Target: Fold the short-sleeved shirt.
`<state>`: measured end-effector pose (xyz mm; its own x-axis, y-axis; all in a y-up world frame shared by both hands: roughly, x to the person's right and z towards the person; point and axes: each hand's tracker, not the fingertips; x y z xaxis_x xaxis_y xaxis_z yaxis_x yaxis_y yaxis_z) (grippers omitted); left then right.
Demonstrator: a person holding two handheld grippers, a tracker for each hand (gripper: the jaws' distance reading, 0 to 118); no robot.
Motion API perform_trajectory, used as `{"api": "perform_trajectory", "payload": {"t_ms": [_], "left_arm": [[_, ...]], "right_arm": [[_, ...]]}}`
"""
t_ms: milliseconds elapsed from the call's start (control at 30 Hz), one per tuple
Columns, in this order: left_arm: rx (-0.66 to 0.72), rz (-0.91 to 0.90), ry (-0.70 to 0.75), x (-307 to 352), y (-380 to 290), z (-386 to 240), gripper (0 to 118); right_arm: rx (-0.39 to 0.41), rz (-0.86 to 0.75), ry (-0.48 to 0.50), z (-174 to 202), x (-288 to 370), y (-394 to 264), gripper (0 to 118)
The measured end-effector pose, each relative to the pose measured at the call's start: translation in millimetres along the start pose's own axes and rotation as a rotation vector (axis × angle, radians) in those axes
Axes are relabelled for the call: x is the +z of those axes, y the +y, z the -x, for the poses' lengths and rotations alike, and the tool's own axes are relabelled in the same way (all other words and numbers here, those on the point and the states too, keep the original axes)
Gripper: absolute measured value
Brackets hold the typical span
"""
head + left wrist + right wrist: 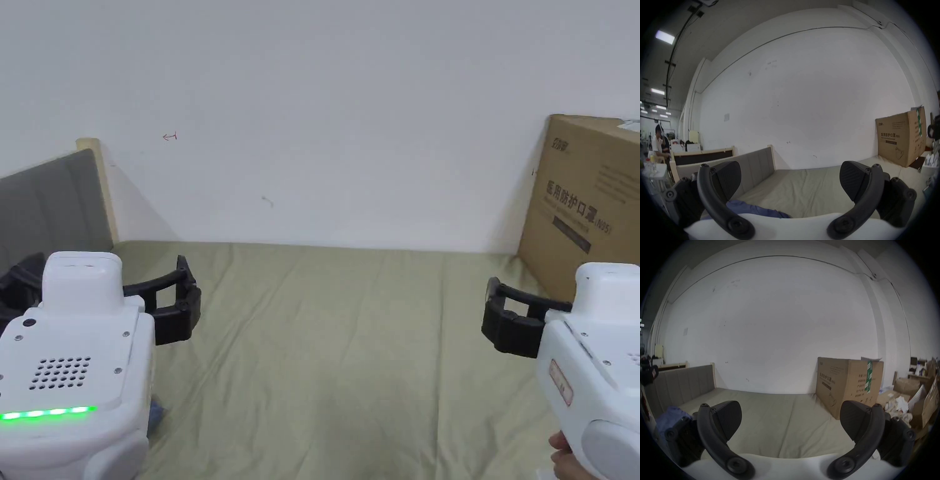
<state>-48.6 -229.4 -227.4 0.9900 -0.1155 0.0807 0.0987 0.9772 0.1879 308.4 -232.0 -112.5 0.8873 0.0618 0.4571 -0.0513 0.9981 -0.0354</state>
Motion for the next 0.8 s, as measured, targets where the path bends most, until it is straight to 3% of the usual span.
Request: {"api": "perform_trajectory", "payload": {"t_ms": [267,367,800], "left_arm": [[0.018,-0.002,-0.092,3.9,-0.3,-3.6,118],[-0.038,0.01,-0.057,3.7,-3.1,-10.0,118],[0.004,0.042,-0.088,2.5,-2.7,-11.2,118]], "right_arm": [[-0.03,-0.001,0.015,-4.5,5.3,-1.9,118],[-0.029,-0.004,0.021,-6.8,6.2,-1.5,118],[-0.03,0.002,0.025,-13.0,9.0,-1.1,118]]}}
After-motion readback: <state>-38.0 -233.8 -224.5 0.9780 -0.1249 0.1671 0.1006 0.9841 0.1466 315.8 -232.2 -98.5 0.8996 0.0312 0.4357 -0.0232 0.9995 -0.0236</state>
